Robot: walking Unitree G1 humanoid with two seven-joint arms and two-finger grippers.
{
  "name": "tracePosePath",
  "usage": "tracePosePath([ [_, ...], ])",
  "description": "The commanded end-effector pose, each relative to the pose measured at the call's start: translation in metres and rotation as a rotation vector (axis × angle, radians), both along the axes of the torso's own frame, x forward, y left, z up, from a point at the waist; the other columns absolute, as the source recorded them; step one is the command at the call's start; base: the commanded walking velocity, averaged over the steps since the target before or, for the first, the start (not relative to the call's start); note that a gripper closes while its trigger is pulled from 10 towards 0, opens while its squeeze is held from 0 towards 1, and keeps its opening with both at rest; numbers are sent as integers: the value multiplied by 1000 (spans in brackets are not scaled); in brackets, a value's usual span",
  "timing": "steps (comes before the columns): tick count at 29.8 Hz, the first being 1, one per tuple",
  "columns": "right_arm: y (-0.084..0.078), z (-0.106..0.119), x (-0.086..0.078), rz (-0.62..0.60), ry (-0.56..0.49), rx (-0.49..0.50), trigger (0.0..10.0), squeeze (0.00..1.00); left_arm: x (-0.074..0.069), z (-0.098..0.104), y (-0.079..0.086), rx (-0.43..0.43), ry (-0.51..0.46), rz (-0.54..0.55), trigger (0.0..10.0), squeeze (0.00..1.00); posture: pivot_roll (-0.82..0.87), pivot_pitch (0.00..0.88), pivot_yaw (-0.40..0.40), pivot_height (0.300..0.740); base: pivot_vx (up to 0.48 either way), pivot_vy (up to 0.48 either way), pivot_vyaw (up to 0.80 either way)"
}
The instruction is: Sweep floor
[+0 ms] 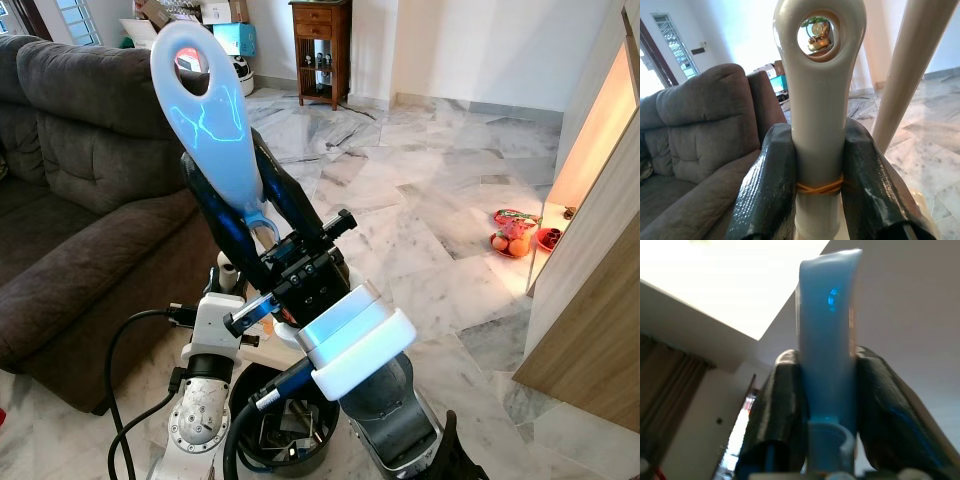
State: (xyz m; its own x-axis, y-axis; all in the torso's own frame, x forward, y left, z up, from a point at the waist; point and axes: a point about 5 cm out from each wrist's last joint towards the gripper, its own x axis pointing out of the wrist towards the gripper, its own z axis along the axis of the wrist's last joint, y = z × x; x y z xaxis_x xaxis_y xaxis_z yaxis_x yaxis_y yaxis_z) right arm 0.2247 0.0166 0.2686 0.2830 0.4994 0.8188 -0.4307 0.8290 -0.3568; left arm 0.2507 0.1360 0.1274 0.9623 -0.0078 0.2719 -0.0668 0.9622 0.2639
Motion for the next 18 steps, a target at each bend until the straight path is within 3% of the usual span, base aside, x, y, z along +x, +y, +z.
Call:
tracePosePath([
  [1, -4, 11, 6, -58, -53, 24, 10000, 0, 2, 6, 1, 28, -39, -7, 10000, 0, -131, 0, 75, 740, 0, 0, 0],
  [5, -9, 12, 21, -143, -65, 6, 10000, 0, 2, 6, 0, 32, -38, -10, 10000, 0, -130, 0, 76, 740, 0, 0, 0],
  [8, -19, 14, 42, -261, -73, -15, 10000, 0, 2, 5, 0, 36, -39, -12, 10000, 0, -130, 0, 76, 740, 0, 0, 0],
  [10, -21, 14, 46, -280, -77, -17, 10000, 0, 2, 5, 0, 37, -39, -13, 10000, 0, -130, 0, 76, 740, 0, 0, 0],
  [14, -43, -1, 84, -509, -45, -115, 10000, 0, 3, 4, -2, 39, -34, -22, 10000, 0, -134, 0, 77, 740, 0, 0, 0],
  [18, -55, -15, 101, -621, -15, -185, 10000, 0, 2, 3, -3, 38, -30, -26, 10000, 0, -135, 0, 78, 740, 0, 0, 0],
])
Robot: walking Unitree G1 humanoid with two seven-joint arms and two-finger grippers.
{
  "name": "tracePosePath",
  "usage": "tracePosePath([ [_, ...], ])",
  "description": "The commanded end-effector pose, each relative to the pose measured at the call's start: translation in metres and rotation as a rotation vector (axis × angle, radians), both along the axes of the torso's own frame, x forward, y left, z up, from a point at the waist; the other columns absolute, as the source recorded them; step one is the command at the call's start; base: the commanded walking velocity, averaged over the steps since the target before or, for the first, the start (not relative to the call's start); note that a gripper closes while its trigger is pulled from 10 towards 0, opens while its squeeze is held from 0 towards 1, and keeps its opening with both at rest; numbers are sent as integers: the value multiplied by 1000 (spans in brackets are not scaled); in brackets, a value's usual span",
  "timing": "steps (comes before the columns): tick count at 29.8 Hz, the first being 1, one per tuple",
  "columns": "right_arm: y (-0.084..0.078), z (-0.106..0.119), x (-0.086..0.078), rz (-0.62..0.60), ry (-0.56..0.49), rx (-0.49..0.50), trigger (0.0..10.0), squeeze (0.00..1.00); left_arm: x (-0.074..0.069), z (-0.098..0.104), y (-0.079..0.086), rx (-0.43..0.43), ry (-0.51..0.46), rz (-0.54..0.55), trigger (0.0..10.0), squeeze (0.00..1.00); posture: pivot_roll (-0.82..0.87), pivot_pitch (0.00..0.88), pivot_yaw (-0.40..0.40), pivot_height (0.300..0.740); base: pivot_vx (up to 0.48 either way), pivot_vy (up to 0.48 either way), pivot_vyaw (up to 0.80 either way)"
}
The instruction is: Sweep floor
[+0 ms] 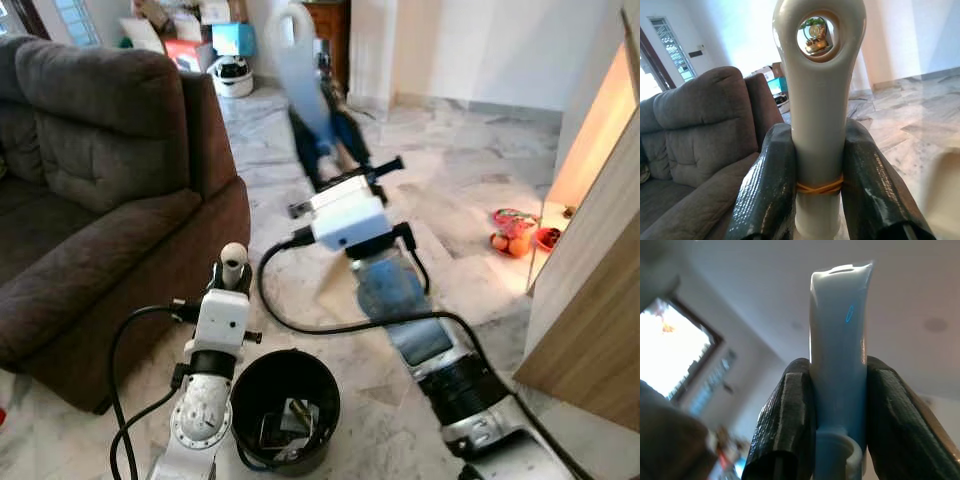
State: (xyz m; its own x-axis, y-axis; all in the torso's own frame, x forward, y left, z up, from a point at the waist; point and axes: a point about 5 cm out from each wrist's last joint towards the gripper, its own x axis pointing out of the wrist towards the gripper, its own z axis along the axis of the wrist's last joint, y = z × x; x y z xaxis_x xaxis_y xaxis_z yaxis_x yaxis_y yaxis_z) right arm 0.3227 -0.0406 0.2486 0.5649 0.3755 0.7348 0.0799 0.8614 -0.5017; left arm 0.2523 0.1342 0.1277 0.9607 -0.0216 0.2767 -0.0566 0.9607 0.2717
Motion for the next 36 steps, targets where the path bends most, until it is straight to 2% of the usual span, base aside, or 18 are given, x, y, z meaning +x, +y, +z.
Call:
tracePosePath([
  [1, -4, -1, 9, -62, -8, -38, 10000, 0, 0, 2, -1, 29, -23, -15, 10000, 0, -134, 0, 79, 740, 0, 0, 0],
  [8, -18, -20, 27, -180, 50, -105, 10000, 0, 0, 2, 0, 31, -21, -17, 10000, 0, -133, 0, 82, 740, 0, 0, 0],
  [11, -29, -39, 38, -251, 171, -83, 10000, 0, 0, 2, 0, 31, -16, -25, 10000, 0, -130, 0, 85, 740, 0, 0, 0],
  [13, -31, -43, 40, -264, 201, -87, 10000, 0, 0, 2, 0, 31, -14, -27, 10000, 0, -130, 0, 85, 740, 0, 0, 0],
  [14, -37, -55, 44, -295, 275, -85, 10000, 0, 0, 1, -1, 29, -11, -33, 10000, 0, -131, 0, 86, 740, 0, 0, 0],
  [16, -43, -67, 47, -319, 354, -73, 10000, 0, 0, 1, -2, 29, -7, -39, 10000, 0, -131, 0, 88, 740, 0, 0, 0],
  [19, -50, -76, 49, -351, 405, -57, 10000, 0, 0, 0, -3, 28, -4, -43, 10000, 0, -132, 0, 88, 740, 0, 0, 0],
  [22, -60, -87, 52, -384, 475, -24, 10000, 0, -1, -2, -3, 24, 9, -51, 10000, 0, -132, 0, 89, 740, 0, 0, 0],
  [29, -65, -107, 49, -270, 681, 193, 10000, 0, -7, -4, 4, -16, 15, -11, 10000, 0, -127, 0, 89, 740, 0, 0, 0],
  [36, -68, -117, 48, -266, 747, 252, 10000, 0, -8, -3, 6, -16, 15, -5, 10000, 0, -124, 0, 91, 740, 0, 0, 0],
])
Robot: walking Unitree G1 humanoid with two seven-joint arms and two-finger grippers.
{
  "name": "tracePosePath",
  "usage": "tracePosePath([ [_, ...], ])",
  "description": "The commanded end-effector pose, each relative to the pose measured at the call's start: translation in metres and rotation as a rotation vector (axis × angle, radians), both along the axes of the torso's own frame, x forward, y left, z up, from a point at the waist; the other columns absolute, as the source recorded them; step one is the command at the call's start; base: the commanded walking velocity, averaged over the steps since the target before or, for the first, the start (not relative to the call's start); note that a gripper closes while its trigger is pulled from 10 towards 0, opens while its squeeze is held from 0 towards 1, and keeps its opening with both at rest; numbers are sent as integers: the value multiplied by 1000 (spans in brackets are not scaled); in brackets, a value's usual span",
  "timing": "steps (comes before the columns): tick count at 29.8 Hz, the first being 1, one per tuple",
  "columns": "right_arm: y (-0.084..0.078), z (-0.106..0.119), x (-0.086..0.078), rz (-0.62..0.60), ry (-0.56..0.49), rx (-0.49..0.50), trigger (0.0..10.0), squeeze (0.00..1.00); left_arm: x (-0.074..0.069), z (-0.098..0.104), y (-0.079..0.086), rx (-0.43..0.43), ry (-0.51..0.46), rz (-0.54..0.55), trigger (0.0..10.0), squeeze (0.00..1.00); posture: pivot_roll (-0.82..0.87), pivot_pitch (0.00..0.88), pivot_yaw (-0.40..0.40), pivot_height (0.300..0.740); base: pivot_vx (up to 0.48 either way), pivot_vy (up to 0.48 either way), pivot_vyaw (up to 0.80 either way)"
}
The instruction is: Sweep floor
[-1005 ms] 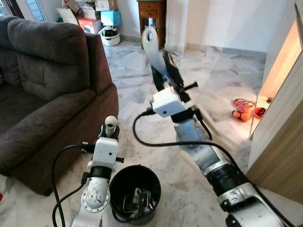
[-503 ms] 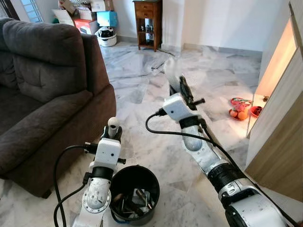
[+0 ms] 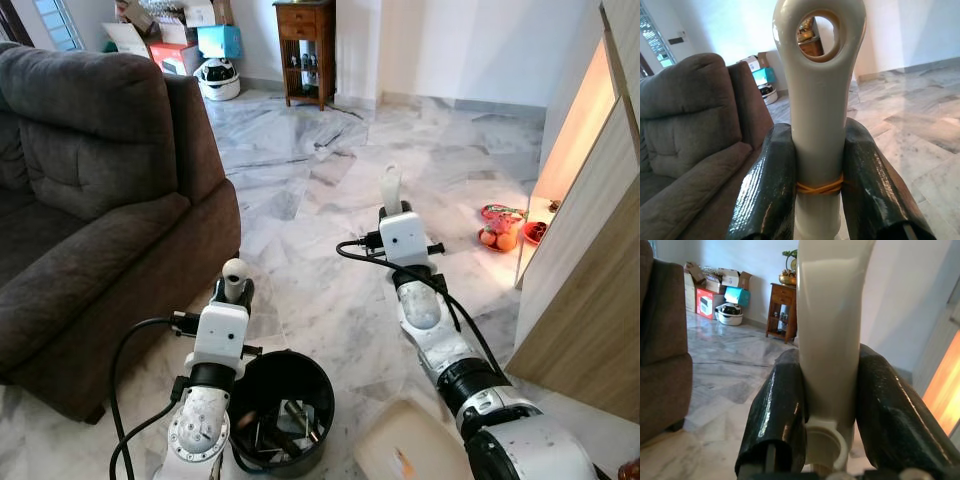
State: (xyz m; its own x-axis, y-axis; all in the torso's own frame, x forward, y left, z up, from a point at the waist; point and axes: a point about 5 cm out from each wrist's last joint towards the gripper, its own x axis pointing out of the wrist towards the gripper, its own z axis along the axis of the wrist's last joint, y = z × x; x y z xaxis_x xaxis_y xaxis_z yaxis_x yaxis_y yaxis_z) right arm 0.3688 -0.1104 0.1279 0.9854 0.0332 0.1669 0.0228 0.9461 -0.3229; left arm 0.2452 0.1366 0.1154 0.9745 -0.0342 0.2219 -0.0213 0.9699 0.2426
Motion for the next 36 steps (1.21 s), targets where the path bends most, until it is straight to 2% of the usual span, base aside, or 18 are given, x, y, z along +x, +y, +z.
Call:
tracePosePath([
  [1, 1, 2, 2, 7, 1, 37, 10000, 0, -1, 9, 4, 16, -42, 16, 10000, 0, -124, 0, 91, 740, 0, 0, 0],
  [6, -4, -3, 2, 1, 45, 84, 10000, 0, -2, 8, 3, 6, -39, 13, 10000, 0, -123, 0, 93, 740, 0, 0, 0],
  [11, -7, -6, 2, -15, 64, 77, 10000, 0, -2, 8, 3, 3, -38, 12, 10000, 0, -124, 0, 94, 740, 0, 0, 0],
  [16, -11, -15, 2, -54, 128, 33, 10000, 0, -2, 8, 1, 1, -35, 6, 10000, 0, -124, 0, 96, 740, 0, 0, 0],
  [22, -17, -22, 2, -100, 190, 42, 10000, 0, -2, 7, 1, -1, -33, 1, 10000, 0, -125, 0, 98, 740, 0, 0, 0],
  [36, -15, -23, 3, -88, 232, 60, 10000, 0, -1, 6, -2, -8, -29, -19, 10000, 0, -130, 0, 101, 740, 0, 0, 0],
])
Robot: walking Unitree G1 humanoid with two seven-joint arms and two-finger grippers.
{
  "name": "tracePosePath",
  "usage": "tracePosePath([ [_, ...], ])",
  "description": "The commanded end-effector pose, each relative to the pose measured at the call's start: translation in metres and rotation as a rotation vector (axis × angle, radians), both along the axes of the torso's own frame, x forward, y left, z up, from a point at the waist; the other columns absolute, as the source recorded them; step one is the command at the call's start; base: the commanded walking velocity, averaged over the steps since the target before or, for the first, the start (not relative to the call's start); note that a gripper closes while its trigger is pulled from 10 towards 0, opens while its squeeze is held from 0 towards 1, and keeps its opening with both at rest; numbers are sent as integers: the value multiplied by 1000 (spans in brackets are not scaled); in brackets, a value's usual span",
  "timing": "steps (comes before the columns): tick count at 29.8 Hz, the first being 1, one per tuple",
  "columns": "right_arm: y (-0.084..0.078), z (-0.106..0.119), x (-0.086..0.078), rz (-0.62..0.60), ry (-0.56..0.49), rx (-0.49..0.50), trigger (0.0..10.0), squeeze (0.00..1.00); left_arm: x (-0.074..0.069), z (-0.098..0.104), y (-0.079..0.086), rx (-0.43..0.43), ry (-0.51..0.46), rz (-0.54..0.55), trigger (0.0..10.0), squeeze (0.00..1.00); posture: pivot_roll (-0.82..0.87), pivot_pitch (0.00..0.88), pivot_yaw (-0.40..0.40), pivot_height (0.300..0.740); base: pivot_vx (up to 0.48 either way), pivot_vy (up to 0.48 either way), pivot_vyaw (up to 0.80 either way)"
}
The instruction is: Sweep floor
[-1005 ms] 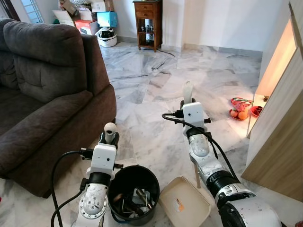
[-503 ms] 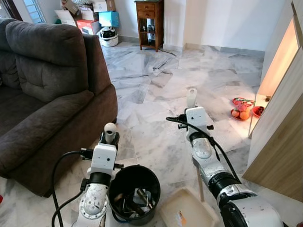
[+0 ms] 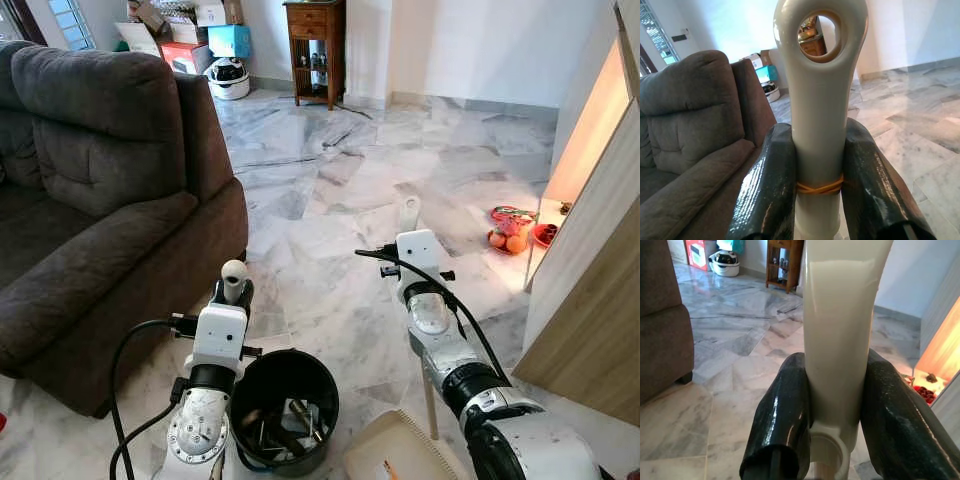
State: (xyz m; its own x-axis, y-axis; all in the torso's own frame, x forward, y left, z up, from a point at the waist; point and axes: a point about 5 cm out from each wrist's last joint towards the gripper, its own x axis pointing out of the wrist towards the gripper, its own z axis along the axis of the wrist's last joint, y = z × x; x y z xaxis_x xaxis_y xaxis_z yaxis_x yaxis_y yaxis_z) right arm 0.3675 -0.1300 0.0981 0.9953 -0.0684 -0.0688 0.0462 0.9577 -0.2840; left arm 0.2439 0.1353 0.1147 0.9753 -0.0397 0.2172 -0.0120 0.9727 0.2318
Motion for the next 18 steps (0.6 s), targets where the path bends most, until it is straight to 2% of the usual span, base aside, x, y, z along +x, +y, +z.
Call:
tracePosePath([
  [1, 5, 6, 4, 10, -3, 13, 10000, 0, 1, 7, -1, 3, -34, -12, 10000, 0, -130, 0, 102, 740, 0, 0, 0],
  [6, 10, 12, 5, 40, -44, 64, 10000, 0, 0, 6, 0, -1, -36, 0, 10000, 0, -130, 0, 101, 740, 0, 0, 0],
  [18, 12, 12, 4, 55, -49, 66, 10000, 0, -2, 6, 2, -6, -36, 16, 10000, 0, -123, 0, 97, 740, 0, 0, 0],
])
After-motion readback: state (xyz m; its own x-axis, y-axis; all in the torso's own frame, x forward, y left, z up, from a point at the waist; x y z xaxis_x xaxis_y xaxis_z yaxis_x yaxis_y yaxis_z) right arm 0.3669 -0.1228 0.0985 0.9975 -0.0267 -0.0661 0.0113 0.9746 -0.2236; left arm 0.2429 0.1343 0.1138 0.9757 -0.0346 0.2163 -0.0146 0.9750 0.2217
